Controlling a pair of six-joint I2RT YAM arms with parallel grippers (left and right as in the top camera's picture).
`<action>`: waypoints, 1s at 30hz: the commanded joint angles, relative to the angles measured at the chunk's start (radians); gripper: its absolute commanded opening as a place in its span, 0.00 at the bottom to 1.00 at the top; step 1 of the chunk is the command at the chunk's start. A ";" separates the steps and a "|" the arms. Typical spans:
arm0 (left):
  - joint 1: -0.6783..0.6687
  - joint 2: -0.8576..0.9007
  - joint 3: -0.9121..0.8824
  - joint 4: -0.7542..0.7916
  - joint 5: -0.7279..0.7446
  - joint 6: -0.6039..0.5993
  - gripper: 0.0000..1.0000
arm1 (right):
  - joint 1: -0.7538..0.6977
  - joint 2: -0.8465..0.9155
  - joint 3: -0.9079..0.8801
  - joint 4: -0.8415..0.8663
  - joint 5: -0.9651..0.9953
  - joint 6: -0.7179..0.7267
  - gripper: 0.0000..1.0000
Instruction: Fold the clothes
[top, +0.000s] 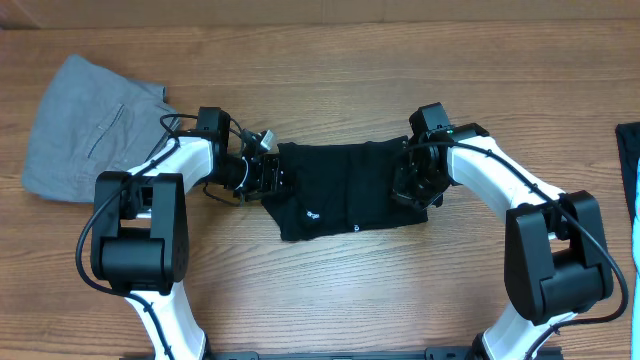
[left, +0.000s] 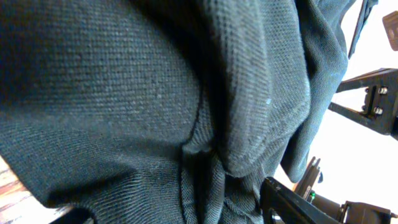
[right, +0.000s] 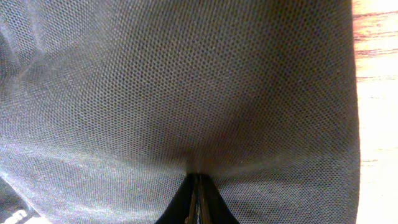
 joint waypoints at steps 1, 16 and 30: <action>-0.028 0.092 -0.056 0.005 -0.163 -0.016 0.66 | 0.006 -0.002 -0.001 0.004 -0.001 0.005 0.04; -0.024 0.083 -0.032 -0.087 -0.172 -0.043 0.04 | 0.006 -0.003 0.000 -0.013 0.000 0.001 0.04; 0.105 -0.018 0.459 -0.619 -0.380 0.031 0.04 | 0.004 -0.034 0.072 -0.100 -0.001 -0.023 0.04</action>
